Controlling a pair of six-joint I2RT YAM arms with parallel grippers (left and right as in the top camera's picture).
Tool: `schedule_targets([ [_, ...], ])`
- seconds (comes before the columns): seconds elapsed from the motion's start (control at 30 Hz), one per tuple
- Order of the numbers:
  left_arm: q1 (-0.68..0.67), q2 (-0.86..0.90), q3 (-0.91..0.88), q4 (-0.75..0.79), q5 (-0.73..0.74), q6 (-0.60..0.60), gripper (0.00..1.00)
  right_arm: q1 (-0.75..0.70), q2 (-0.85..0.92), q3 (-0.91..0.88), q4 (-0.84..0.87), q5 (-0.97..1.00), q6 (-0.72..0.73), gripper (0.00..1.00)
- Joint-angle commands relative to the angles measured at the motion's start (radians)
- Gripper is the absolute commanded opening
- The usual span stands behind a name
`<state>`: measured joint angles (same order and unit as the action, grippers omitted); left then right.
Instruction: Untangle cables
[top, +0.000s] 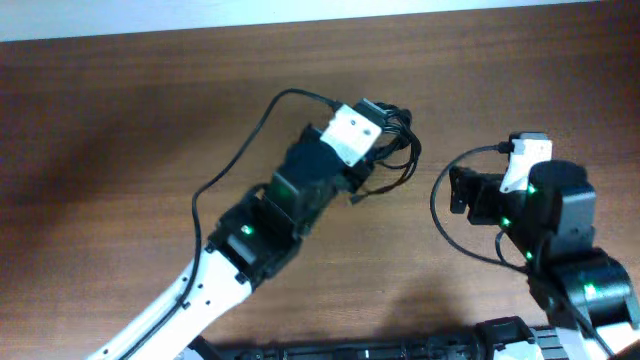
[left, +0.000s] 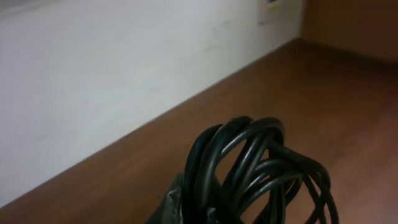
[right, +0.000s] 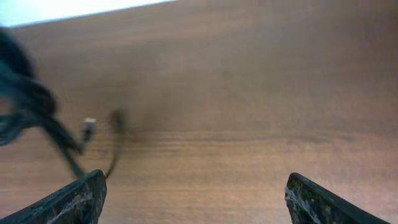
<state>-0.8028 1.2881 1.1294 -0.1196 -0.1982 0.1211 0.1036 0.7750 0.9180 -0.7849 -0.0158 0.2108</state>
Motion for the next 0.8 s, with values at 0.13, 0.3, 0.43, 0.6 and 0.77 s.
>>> schedule_targets([
  [0.13,0.101,-0.024,0.021,-0.035,0.525,0.034,0.0,-0.007,-0.047,0.019,0.018,-0.213,-0.155,0.91],
  [0.3,0.105,-0.024,0.021,-0.057,0.632,0.083,0.0,-0.006,-0.047,0.019,0.017,-0.336,-0.26,0.91],
  [0.43,0.105,-0.024,0.021,-0.084,0.655,0.084,0.0,-0.006,-0.047,0.019,0.014,-0.396,-0.29,0.88],
  [0.6,0.105,-0.024,0.021,-0.087,0.726,0.121,0.0,-0.006,-0.047,0.019,0.014,-0.405,-0.312,0.79],
  [0.77,0.105,-0.024,0.021,-0.094,0.734,0.12,0.0,-0.006,-0.047,0.019,0.015,-0.447,-0.314,0.73],
])
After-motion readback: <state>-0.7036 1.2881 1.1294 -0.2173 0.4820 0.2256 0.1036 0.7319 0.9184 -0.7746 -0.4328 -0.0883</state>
